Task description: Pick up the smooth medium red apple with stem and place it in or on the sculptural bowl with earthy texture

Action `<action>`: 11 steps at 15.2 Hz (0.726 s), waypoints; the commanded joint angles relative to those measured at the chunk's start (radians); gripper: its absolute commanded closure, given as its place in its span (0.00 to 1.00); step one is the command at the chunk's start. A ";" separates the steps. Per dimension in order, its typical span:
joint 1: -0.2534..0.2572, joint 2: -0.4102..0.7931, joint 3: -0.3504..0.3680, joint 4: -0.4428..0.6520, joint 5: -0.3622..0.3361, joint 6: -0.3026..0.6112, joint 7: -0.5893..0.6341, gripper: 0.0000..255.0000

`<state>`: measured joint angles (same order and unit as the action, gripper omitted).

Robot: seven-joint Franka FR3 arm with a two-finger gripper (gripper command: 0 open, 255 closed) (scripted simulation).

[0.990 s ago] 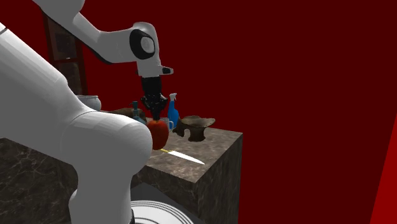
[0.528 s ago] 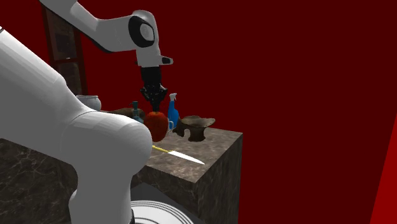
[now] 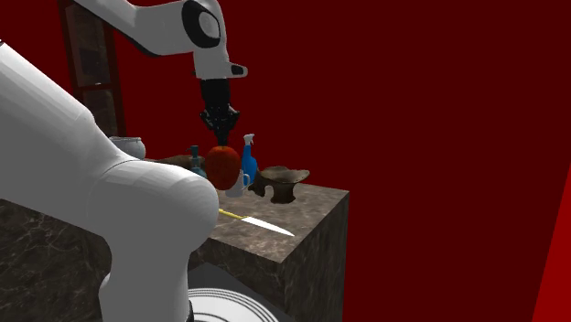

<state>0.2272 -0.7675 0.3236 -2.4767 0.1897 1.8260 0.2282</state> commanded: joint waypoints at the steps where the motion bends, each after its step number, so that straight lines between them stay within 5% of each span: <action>1: -0.004 0.001 -0.009 0.029 -0.007 -0.028 -0.004 1.00; 11: -0.015 0.023 -0.028 0.176 -0.026 -0.154 -0.002 1.00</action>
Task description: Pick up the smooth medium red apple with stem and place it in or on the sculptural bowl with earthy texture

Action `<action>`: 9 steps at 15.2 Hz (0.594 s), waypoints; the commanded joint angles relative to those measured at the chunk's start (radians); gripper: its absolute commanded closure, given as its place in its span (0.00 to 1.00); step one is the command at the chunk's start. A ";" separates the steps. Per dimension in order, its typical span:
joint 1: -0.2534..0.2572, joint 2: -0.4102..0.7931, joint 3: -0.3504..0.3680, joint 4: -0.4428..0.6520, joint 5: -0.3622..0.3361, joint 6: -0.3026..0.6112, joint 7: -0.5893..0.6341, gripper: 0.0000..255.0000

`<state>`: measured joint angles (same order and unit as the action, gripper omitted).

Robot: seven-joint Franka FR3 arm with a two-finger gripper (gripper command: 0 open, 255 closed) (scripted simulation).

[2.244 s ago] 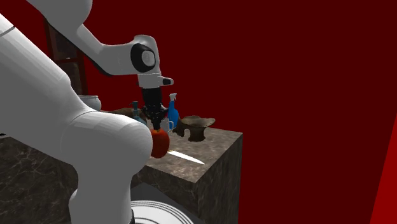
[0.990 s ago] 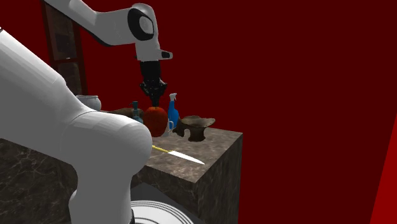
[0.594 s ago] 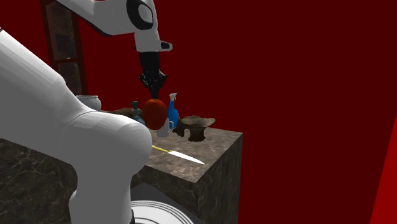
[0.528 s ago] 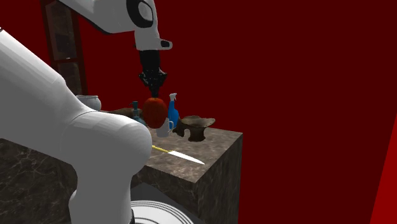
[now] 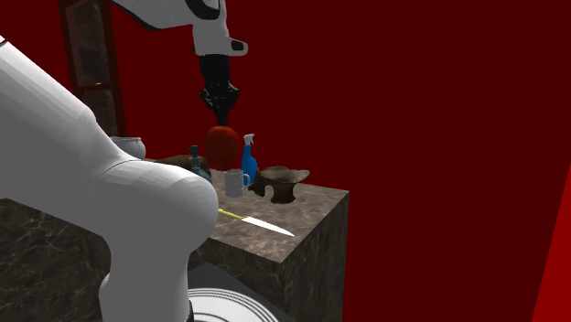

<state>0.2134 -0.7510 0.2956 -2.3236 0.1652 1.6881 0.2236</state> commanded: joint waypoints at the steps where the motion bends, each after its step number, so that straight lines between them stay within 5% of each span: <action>1: -0.003 0.010 -0.001 0.038 -0.003 -0.028 0.003 1.00; 6: -0.008 0.029 -0.008 0.118 -0.012 -0.089 0.005 1.00; 9: -0.035 0.144 -0.009 0.221 -0.037 -0.078 -0.005 1.00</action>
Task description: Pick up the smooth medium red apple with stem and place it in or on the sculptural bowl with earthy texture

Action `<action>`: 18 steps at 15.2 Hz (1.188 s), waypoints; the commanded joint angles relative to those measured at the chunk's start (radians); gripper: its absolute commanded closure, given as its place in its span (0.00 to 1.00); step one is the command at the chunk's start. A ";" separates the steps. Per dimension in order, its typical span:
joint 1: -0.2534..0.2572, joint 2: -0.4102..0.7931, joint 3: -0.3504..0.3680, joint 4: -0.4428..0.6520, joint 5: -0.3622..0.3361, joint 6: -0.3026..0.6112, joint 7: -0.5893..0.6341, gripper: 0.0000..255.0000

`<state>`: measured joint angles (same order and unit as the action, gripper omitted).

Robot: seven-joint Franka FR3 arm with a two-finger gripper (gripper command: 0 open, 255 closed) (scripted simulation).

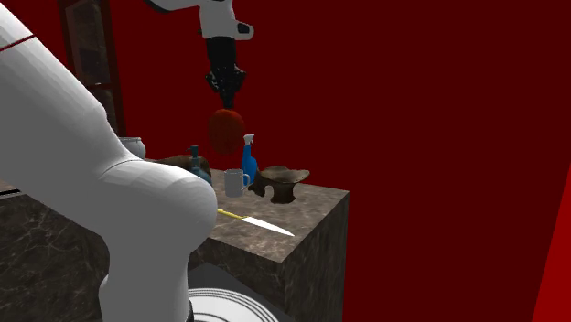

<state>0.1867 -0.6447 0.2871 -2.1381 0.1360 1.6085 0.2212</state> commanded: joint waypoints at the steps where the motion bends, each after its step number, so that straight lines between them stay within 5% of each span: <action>1: -0.017 0.076 0.001 0.072 -0.017 0.003 -0.005 1.00; 11: -0.073 0.482 0.025 0.527 -0.121 -0.059 -0.003 1.00; 18: -0.046 0.846 0.051 1.035 -0.243 -0.221 0.018 1.00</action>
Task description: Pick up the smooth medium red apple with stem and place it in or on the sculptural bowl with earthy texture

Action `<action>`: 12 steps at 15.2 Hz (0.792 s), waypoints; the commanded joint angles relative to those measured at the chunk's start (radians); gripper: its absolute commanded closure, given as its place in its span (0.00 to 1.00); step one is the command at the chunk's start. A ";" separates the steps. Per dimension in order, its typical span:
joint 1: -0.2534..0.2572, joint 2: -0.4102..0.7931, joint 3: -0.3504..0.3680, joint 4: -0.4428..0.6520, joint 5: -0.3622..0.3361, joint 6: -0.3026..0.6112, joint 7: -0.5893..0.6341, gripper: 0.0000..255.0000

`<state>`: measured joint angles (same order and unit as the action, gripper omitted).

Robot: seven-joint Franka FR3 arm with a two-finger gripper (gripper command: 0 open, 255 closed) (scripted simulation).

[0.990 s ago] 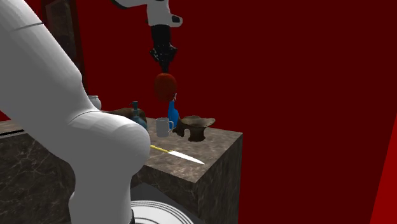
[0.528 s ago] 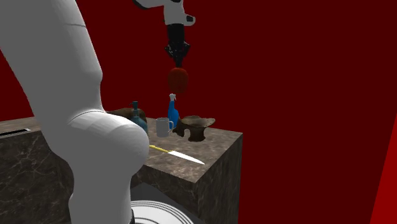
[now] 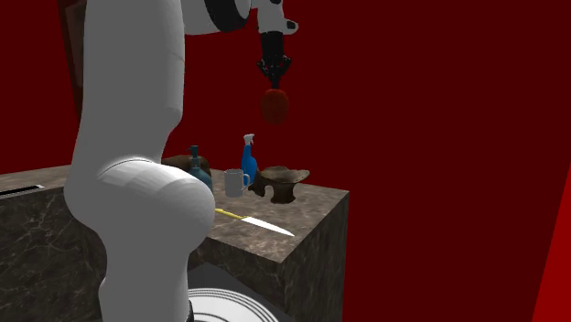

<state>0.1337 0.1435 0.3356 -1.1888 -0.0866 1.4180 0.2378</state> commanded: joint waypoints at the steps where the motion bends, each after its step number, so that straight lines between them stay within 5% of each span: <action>1: 0.014 0.084 0.002 0.126 -0.030 -0.046 0.002 1.00; 12: -0.018 -0.023 -0.009 -0.176 0.012 0.155 -0.009 1.00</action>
<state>0.1178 0.1280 0.3283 -1.3402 -0.0774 1.5546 0.2303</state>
